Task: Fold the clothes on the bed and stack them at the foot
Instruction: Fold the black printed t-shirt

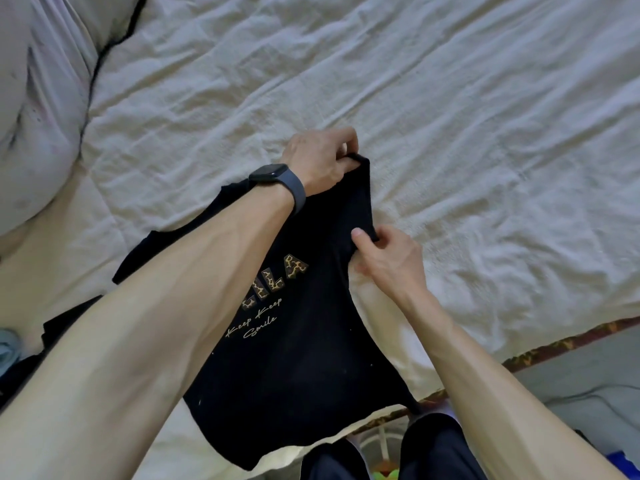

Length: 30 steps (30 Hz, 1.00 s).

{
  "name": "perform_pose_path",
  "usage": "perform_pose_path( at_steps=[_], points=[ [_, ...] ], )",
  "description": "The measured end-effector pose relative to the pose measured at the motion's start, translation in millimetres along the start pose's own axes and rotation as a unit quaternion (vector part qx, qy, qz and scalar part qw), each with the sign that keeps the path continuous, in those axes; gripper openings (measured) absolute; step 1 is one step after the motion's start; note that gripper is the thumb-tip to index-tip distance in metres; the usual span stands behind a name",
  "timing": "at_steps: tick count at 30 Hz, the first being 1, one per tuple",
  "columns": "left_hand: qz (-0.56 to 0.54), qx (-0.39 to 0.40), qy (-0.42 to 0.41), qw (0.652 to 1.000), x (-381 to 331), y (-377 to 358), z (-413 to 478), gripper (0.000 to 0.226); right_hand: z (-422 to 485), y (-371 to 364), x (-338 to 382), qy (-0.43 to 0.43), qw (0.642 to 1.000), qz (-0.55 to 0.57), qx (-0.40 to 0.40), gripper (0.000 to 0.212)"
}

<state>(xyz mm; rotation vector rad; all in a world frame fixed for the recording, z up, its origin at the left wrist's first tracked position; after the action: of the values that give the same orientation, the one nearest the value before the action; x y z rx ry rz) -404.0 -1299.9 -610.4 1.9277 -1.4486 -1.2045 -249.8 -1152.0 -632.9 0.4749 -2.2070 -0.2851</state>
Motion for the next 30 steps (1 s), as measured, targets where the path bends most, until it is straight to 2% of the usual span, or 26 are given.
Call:
perform_pose_path(
  at_steps=[4,7,10,12,14,16,18,20,21,24,25,26,28,30],
  points=[
    [-0.007,-0.005,0.01,1.0,3,-5,-4,0.019,-1,2,-2,0.003,0.998,-0.022,-0.061,0.021],
    [-0.004,0.028,0.024,0.999,-2,-5,-6,0.02,-5,0,-4,-0.014,0.997,0.002,-0.082,0.03],
    [-0.005,0.041,0.023,0.999,-7,5,-13,0.018,-11,-1,-4,-0.066,0.987,0.117,-0.086,0.034],
    [-0.054,0.017,0.02,0.998,-7,18,-27,0.014,-20,-2,1,-0.082,0.972,0.199,-0.095,0.029],
    [-0.124,-0.02,0.014,0.992,-2,32,-52,0.013,-32,-2,15,-0.035,0.973,0.193,-0.12,0.02],
    [-0.188,-0.078,0.01,0.979,12,45,-90,0.013,-52,-5,39,0.077,0.978,0.111,-0.161,0.013],
    [-0.225,-0.135,0.027,0.965,38,49,-136,0.016,-79,-19,59,0.199,0.962,0.034,-0.186,0.014],
    [-0.224,-0.155,0.091,0.958,75,36,-184,0.019,-103,-46,61,0.254,0.954,-0.035,-0.156,0.017],
    [-0.214,-0.14,0.137,0.957,96,23,-205,0.022,-111,-63,54,0.251,0.959,-0.076,-0.109,0.018],
    [-0.129,-0.03,0.246,0.96,154,-21,-249,0.029,-127,-107,17,0.14,0.976,-0.152,0.07,0.033],
    [-0.101,0.001,0.256,0.961,166,-31,-255,0.035,-132,-112,4,0.095,0.982,-0.139,0.09,0.036],
    [-0.095,0.01,0.262,0.96,175,-35,-256,0.042,-135,-112,-5,0.047,0.99,-0.103,0.083,0.036],
    [-0.13,-0.033,0.256,0.957,179,-29,-245,0.05,-138,-104,-21,-0.058,0.998,0.018,0.026,0.034],
    [-0.19,-0.099,0.248,0.945,171,-16,-222,0.049,-135,-100,-31,-0.146,0.974,0.174,-0.021,0.038]
  ],
)
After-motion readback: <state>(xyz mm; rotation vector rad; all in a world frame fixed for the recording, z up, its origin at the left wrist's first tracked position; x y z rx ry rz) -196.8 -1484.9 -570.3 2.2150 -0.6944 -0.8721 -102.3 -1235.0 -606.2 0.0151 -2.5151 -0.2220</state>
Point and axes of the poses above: each hand's wrist, its own z-axis towards the middle knuckle, its own y-axis out of the back of the hand, x = y × z, the point moved 7 cm from there along z, towards the middle knuckle, and after that the axes turned 6 degrees about y, right-handed, at the moved point
